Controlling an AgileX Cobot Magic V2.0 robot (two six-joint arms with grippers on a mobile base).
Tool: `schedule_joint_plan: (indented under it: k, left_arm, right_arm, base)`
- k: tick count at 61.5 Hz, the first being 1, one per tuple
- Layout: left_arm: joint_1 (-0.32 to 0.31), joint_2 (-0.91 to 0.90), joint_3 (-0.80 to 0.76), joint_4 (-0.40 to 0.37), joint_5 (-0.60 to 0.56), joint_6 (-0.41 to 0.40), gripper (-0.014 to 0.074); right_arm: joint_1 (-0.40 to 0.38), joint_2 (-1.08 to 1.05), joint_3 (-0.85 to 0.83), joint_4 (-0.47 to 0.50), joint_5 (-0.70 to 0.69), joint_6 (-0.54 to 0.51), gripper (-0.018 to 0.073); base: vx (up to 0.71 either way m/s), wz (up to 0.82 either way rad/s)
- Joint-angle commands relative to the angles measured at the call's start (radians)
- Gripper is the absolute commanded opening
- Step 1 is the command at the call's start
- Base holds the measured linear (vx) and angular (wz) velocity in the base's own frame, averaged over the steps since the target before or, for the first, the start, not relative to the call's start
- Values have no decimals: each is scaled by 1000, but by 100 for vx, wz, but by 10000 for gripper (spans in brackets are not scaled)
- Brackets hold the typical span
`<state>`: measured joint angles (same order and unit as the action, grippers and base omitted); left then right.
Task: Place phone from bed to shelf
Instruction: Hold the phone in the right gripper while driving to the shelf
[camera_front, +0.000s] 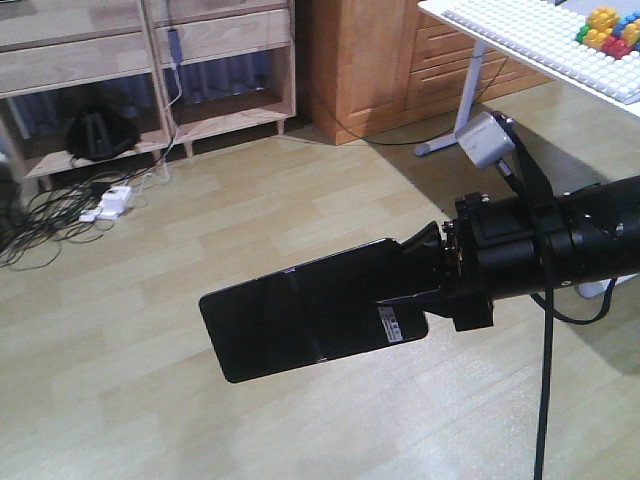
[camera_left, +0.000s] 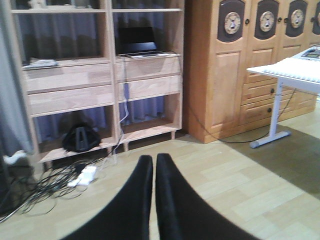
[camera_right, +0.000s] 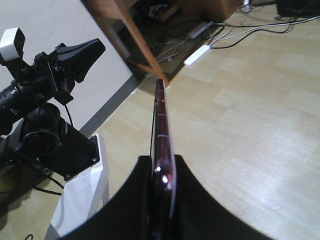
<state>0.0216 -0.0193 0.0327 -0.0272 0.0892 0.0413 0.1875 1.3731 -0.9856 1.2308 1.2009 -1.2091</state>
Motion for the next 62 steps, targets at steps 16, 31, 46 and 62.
schedule_joint_plan:
  k: [16, 31, 46, 62]
  left_arm:
    - [3, -6, -25, -10, -73, -9, 1]
    - [3, -6, -25, -10, -73, -9, 1]
    - [3, -6, -25, -10, -73, -9, 1]
    - [3, -6, -25, -10, -73, -9, 1]
  right_arm:
    - [-2, -33, -23, 83, 84, -2, -2]
    - [-2, -33, -23, 83, 85, -2, -2]
    - [-2, -33, -23, 83, 84, -2, -2]
    - [-2, -33, -23, 83, 84, -2, -2]
  base:
    - [44, -24]
    - [45, -19]
    - [46, -9]
    - [47, -3]
